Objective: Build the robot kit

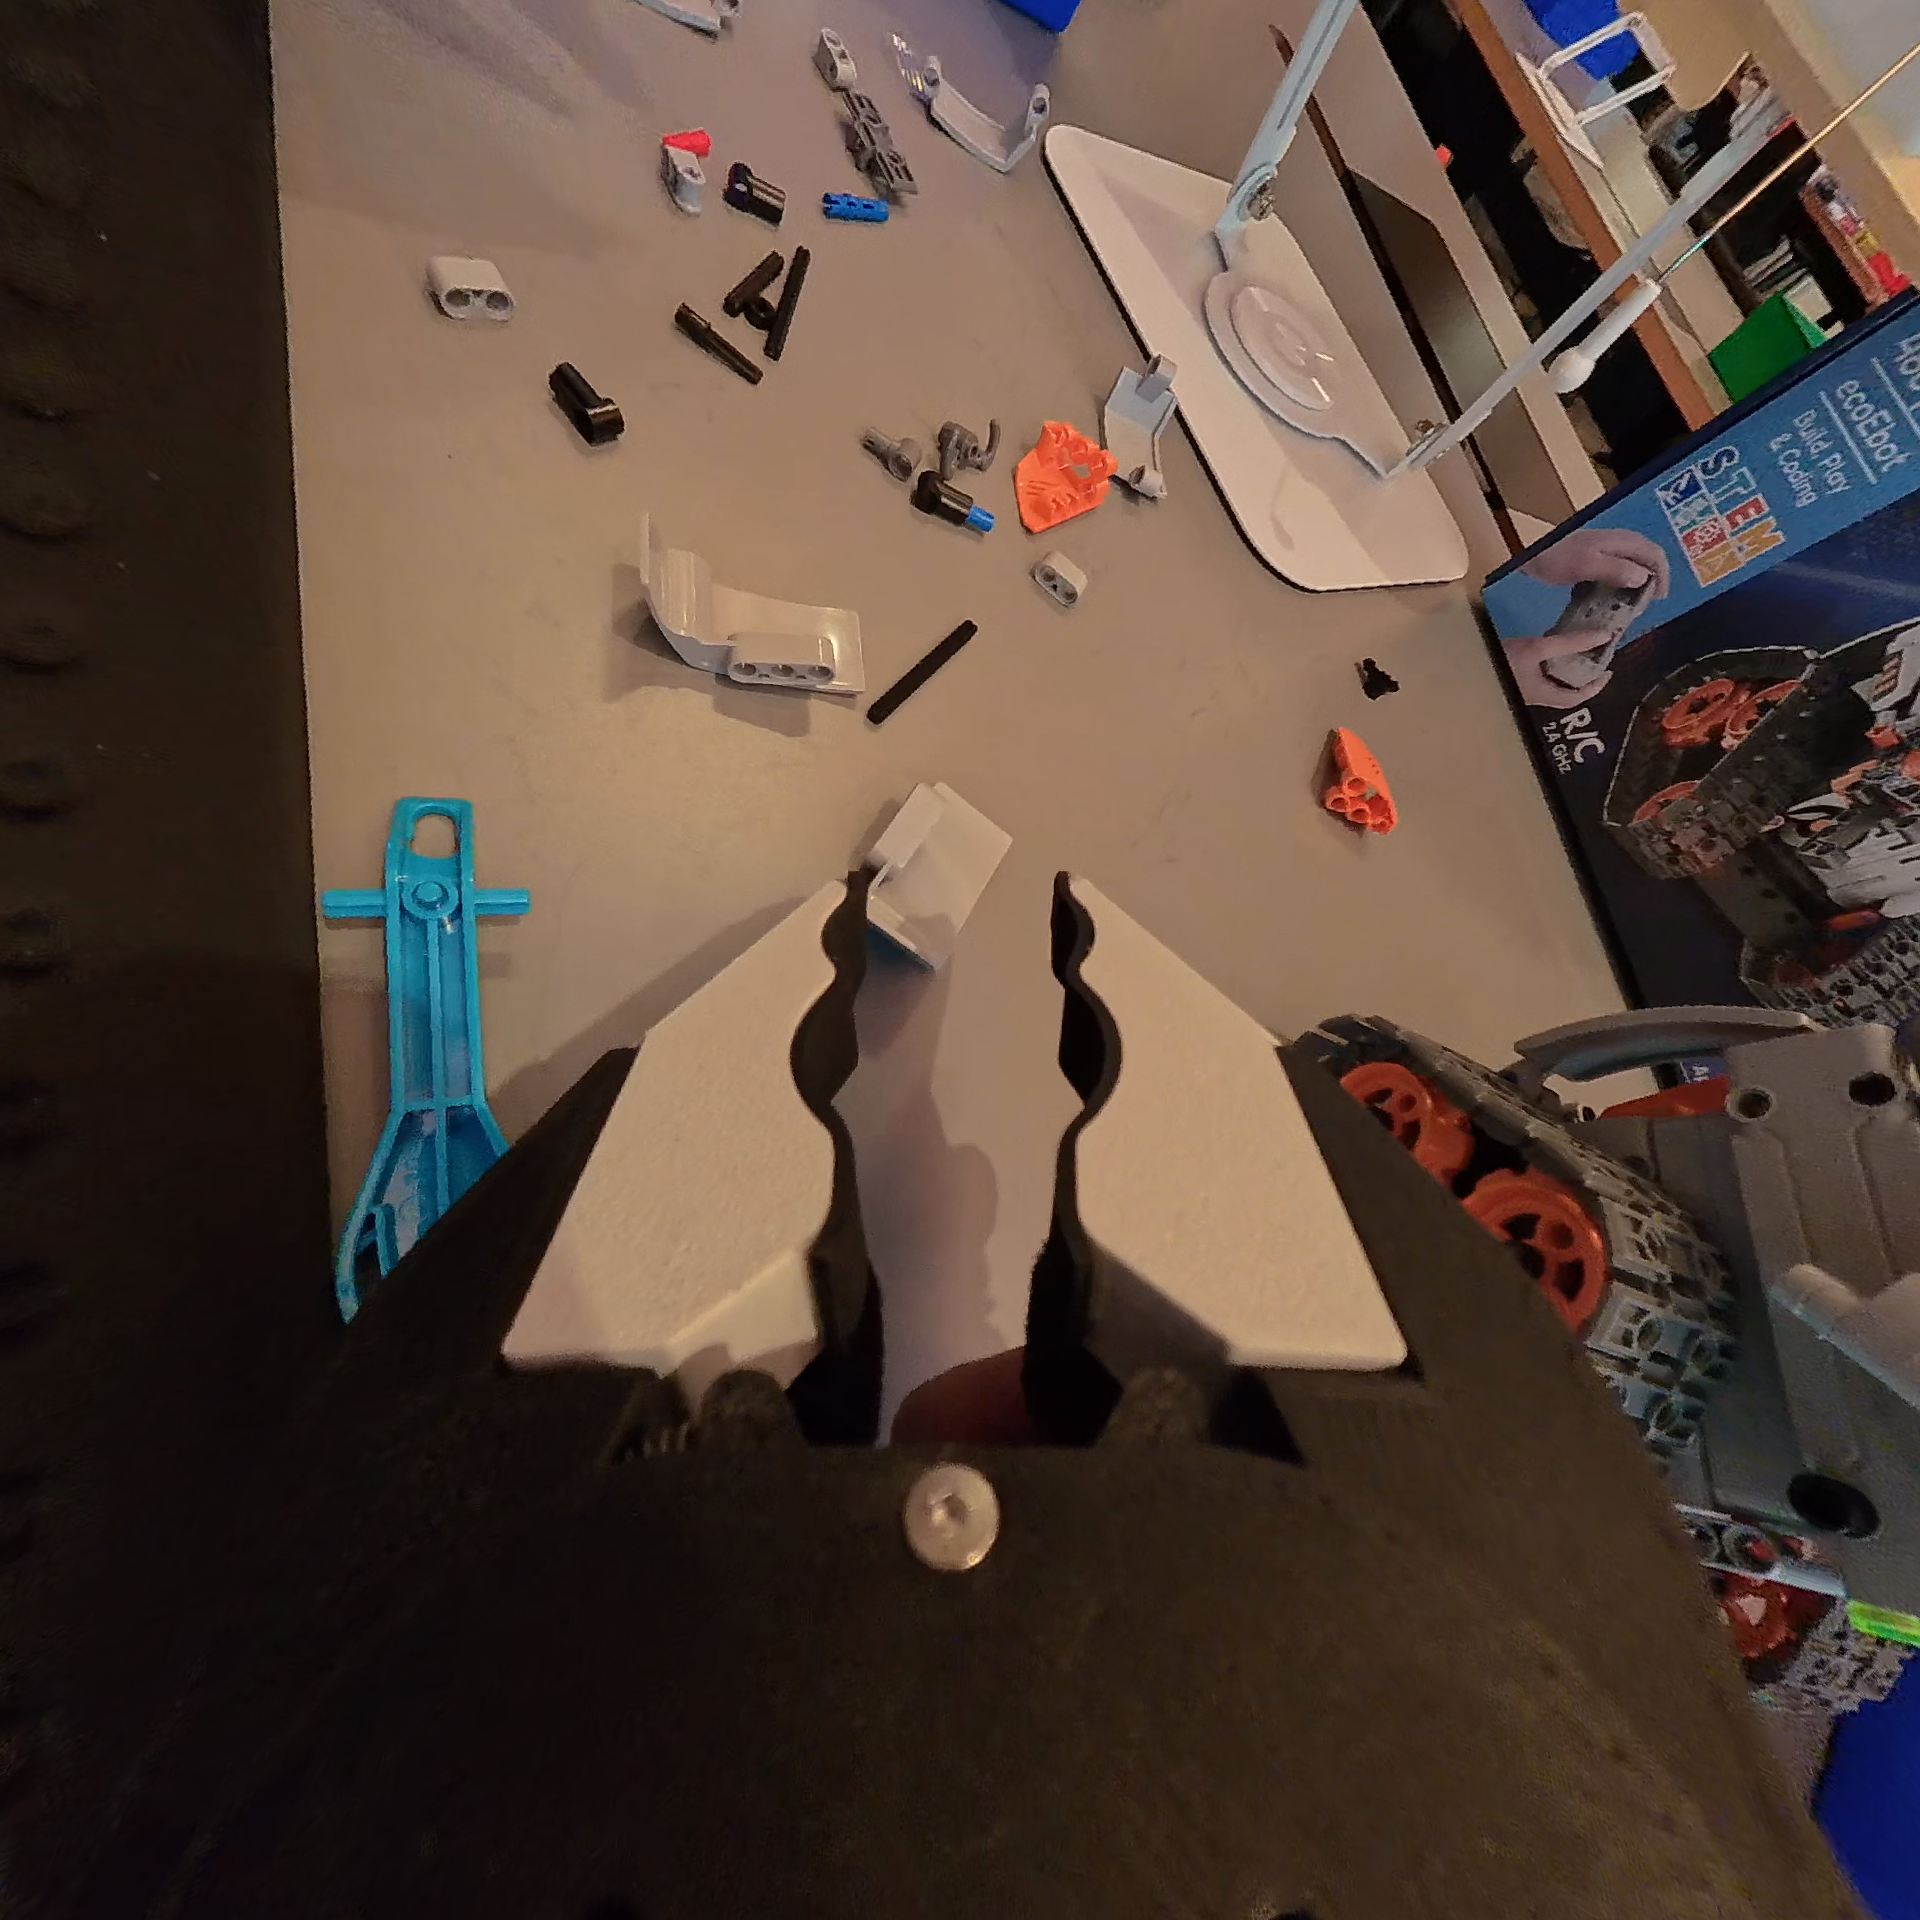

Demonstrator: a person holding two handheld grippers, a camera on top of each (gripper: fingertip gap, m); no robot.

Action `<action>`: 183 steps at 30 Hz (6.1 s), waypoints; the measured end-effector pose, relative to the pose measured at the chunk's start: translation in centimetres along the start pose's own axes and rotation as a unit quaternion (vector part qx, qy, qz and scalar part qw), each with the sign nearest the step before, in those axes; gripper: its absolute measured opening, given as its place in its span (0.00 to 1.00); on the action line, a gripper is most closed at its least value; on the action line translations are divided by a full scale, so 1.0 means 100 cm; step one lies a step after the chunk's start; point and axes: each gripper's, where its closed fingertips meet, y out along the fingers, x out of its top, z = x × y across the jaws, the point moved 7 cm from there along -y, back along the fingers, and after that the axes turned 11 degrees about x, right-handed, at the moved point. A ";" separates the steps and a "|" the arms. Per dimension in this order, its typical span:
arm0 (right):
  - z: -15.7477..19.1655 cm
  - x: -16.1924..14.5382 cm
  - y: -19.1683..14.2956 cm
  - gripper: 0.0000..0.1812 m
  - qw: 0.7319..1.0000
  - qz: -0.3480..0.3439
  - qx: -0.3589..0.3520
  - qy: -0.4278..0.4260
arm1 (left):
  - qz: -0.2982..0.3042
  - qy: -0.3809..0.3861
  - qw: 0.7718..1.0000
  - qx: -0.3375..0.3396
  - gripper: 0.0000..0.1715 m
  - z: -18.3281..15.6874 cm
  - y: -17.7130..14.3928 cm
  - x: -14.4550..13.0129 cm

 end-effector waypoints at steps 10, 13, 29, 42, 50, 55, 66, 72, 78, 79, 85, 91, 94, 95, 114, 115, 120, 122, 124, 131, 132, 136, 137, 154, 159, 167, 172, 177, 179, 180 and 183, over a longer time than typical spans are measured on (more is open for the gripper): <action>-0.008 -0.003 -0.006 0.19 0.999 -0.038 0.003 0.038 | 0.095 -0.081 0.962 0.243 0.18 0.137 -0.136 -0.085; -0.011 -0.005 -0.007 0.19 0.999 -0.030 -0.011 0.034 | 0.148 -0.090 0.958 0.229 0.16 0.150 -0.133 -0.117; -0.022 -0.017 -0.001 0.18 0.998 -0.002 -0.036 0.049 | 0.363 -0.039 0.931 -0.027 0.13 0.128 -0.048 -0.245; -0.026 -0.021 -0.004 0.18 0.998 0.006 -0.045 0.052 | 0.387 -0.085 0.914 -0.086 0.12 0.107 -0.048 -0.259; -0.024 -0.019 -0.006 0.18 0.998 0.002 -0.045 0.043 | 0.345 -0.076 0.930 -0.106 0.16 0.099 -0.038 -0.253; -0.025 -0.019 -0.008 0.17 0.998 0.000 -0.048 0.045 | 0.347 -0.091 0.925 -0.125 0.14 0.100 -0.032 -0.255; -0.019 -0.012 -0.009 0.18 0.998 0.012 -0.063 0.012 | 0.352 -0.107 0.925 -0.101 0.11 0.103 -0.031 -0.256; -0.013 -0.007 -0.011 0.17 0.997 0.015 -0.073 -0.007 | 0.356 -0.124 0.923 -0.071 0.17 0.110 -0.044 -0.252; -0.014 -0.008 -0.012 0.17 0.997 0.012 -0.070 -0.004 | 0.371 -0.146 0.914 -0.070 0.15 0.109 -0.050 -0.260; -0.014 -0.008 -0.012 0.17 0.997 0.012 -0.070 -0.004 | 0.373 -0.153 0.912 -0.076 0.14 0.108 -0.050 -0.261; -0.015 -0.009 -0.011 0.17 0.998 0.014 -0.069 -0.002 | 0.377 -0.165 0.906 -0.096 0.13 0.102 -0.044 -0.262; -0.016 -0.010 -0.012 0.17 0.997 0.013 -0.070 0.002 | 0.381 -0.195 0.897 -0.111 0.12 0.100 -0.039 -0.263; -0.016 -0.010 -0.013 0.17 0.997 0.013 -0.070 0.004 | 0.377 -0.205 0.896 -0.113 0.07 0.101 -0.037 -0.263; -0.017 -0.010 -0.013 0.16 0.997 0.012 -0.071 0.005 | 0.378 -0.203 0.896 -0.115 0.05 0.100 -0.037 -0.263; -0.019 -0.011 -0.017 0.16 0.997 0.009 -0.075 0.010 | 0.334 -0.156 0.925 -0.088 0.09 0.100 -0.032 -0.257; -0.019 -0.012 -0.017 0.16 0.997 0.010 -0.076 0.011 | 0.336 -0.156 0.925 -0.089 0.09 0.100 -0.031 -0.257; -0.019 -0.012 -0.017 0.16 0.997 0.013 -0.077 0.011 | 0.323 -0.152 0.929 -0.094 0.02 0.097 -0.029 -0.253; -0.019 -0.012 -0.017 0.16 0.997 0.013 -0.078 0.010 | 0.331 -0.151 0.928 -0.078 0.02 0.098 -0.029 -0.255; -0.019 -0.011 -0.017 0.16 0.997 0.014 -0.079 0.007 | 0.337 -0.142 0.929 -0.057 0.02 0.101 -0.034 -0.253; -0.015 0.012 -0.019 0.15 0.996 -0.010 -0.092 -0.018 | 0.232 -0.123 0.964 0.037 0.02 0.124 -0.068 -0.184; -0.014 0.019 -0.020 0.14 0.995 -0.023 -0.093 -0.019 | 0.215 -0.112 0.969 0.045 0.02 0.124 -0.072 -0.170; -0.006 0.051 -0.014 0.13 0.994 -0.073 -0.078 -0.028 | 0.139 -0.062 0.986 0.068 0.02 0.116 -0.079 -0.105; -0.003 0.060 -0.011 0.13 0.993 -0.082 -0.074 -0.036 | 0.110 -0.052 0.990 0.069 0.02 0.111 -0.078 -0.086; 0.005 0.092 0.004 0.12 0.988 -0.148 -0.008 -0.047 | -0.129 0.105 0.986 0.019 0.02 -0.011 0.020 0.108; -0.002 0.086 0.000 0.11 0.987 -0.157 -0.021 -0.025 | -0.161 0.108 0.981 0.013 0.02 -0.019 0.028 0.121; -0.006 0.082 -0.005 0.08 0.985 -0.172 -0.022 -0.008 | -0.203 0.124 0.971 0.032 0.02 -0.032 0.030 0.130; -0.006 0.080 -0.002 0.08 0.986 -0.164 -0.015 -0.001 | -0.203 0.142 0.968 0.041 0.02 -0.037 0.033 0.128; -0.004 0.077 0.004 0.05 0.987 -0.162 0.013 0.019 | -0.228 0.166 0.958 0.054 0.02 -0.044 0.026 0.132; -0.004 0.077 0.004 0.05 0.985 -0.169 0.028 0.037 | -0.226 0.191 0.953 0.070 0.02 -0.046 0.026 0.132; -0.004 0.077 0.004 0.04 0.984 -0.171 0.036 0.043 | -0.226 0.198 0.951 0.075 0.02 -0.047 0.026 0.132; -0.002 0.076 0.005 0.04 0.984 -0.167 0.043 0.040 | -0.230 0.213 0.947 0.073 0.02 -0.049 0.027 0.130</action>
